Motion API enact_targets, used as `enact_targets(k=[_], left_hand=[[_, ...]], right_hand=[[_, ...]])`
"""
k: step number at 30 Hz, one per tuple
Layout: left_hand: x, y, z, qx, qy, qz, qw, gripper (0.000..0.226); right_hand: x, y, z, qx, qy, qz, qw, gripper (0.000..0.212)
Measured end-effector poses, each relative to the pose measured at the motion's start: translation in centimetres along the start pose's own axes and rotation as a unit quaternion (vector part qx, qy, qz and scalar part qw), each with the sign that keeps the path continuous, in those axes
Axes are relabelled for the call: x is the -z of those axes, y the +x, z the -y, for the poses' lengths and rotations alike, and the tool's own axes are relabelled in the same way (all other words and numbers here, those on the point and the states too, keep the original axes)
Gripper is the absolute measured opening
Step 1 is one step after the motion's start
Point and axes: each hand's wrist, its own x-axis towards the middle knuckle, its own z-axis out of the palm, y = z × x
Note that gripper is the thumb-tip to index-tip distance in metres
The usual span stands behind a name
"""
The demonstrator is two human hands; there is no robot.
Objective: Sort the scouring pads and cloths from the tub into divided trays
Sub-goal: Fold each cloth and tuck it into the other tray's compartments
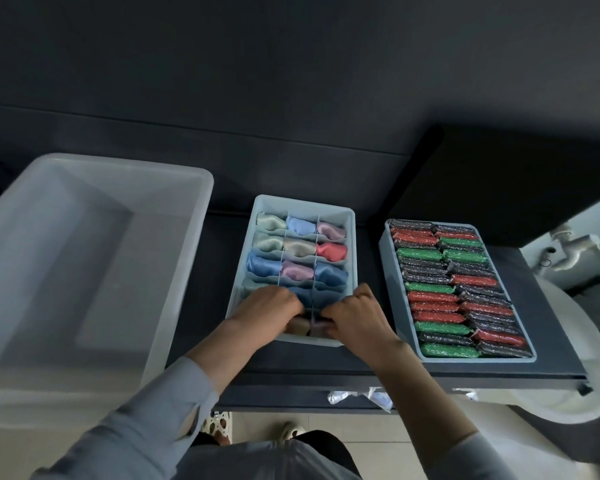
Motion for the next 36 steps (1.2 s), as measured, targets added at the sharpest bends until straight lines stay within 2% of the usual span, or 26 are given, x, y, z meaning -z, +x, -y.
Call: enact_targets(k=[3, 6, 12, 15, 17, 20, 24, 30, 36], left_hand=[[1.3, 0.7, -1.0, -0.034, 0.076, 0.051, 0.995, 0.025], [1.2, 1.0, -1.0, -0.049, 0.072, 0.067, 0.994, 0.024], [0.5, 0.5, 0.0, -0.045, -0.022, 0.021, 0.999, 0.02], [1.0, -0.8, 2.1, -0.018, -0.085, -0.053, 0.995, 0.013], [1.1, -2.1, 3.9, 0.002, -0.066, -0.067, 0.996, 0.006], [0.7, -3.3, 4.7, 0.018, 0.002, -0.034, 0.999, 0.006], [0.5, -3.2, 4.3, 0.017, 0.046, -0.004, 0.999, 0.009], [0.6, -2.2, 3.8, 0.014, 0.063, 0.038, 0.997, 0.016], [0.1, -2.3, 4.5, 0.018, 0.017, 0.011, 1.0, 0.019]], right_hand=[[-0.2, 1.1, 0.3, 0.003, -0.02, 0.019, 1.0, 0.027], [-0.2, 0.9, 0.3, 0.008, -0.03, -0.008, 0.999, 0.028], [0.1, 0.5, 0.3, -0.022, 0.025, -0.021, 0.999, 0.032], [1.5, 0.5, 0.8, -0.037, 0.113, -0.051, 0.992, 0.014], [1.7, 1.1, 1.7, -0.025, 0.134, -0.025, 0.99, 0.015], [1.2, 2.3, 3.4, 0.006, 0.147, 0.029, 0.989, 0.026], [1.0, 3.1, 4.0, 0.015, 0.142, 0.061, 0.988, 0.028], [0.5, 3.6, 4.5, 0.013, 0.128, 0.023, 0.991, 0.029], [1.4, 3.1, 4.5, 0.019, 0.146, 0.003, 0.989, 0.026]])
